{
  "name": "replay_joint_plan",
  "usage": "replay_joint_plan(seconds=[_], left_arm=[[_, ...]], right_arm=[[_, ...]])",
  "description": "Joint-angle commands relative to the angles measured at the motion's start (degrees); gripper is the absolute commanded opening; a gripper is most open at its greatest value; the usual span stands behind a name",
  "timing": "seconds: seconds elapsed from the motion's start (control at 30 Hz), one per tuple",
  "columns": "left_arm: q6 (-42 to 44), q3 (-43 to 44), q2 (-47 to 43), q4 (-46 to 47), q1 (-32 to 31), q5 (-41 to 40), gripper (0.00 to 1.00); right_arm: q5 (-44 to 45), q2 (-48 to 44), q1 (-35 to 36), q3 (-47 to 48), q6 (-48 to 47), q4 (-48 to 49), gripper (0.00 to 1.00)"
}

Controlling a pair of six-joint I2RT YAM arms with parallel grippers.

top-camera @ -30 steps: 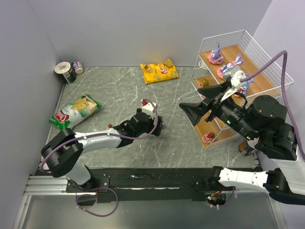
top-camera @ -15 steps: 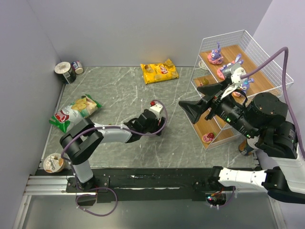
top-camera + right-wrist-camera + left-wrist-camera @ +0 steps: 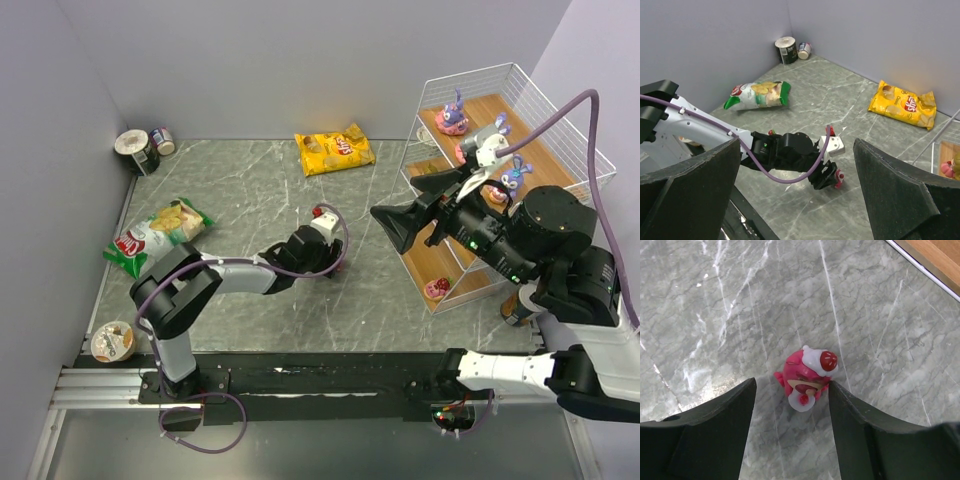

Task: Place and organize the plastic toys onto the shelf

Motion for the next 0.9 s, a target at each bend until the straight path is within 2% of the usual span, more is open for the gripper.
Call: replay_joint_plan(seconds=[0.0, 0.23, 0.5, 0.7, 0.87], left_arm=[[0.2, 2.7, 1.4, 2.8, 0.4, 3.6, 0.64], [-0.3, 3.0, 2.2, 3.0, 0.4, 4.6, 0.67], [-0.8, 3.4, 3.7, 3.3, 0.4, 4.4, 0.62], [-0.6, 3.6, 4.4, 3.2, 0.4, 3.5, 0.55], [-0.1, 4.1, 5.0, 3.6, 0.4, 4.6, 0.43]], right_arm=[[1.4, 0.7, -0.2, 2.1, -0.6, 0.2, 1.00], [1.8, 1.0, -0.2, 2.1, -1.1, 0.2, 1.00], [2.0, 1.2, -0.2, 2.0, -1.5, 0.3, 1.00], [2.2, 1.1, -0.2, 1.9, -1.5, 0.3, 1.00], [2.1, 1.0, -0.1, 1.8, -1.5, 0.6, 1.00]])
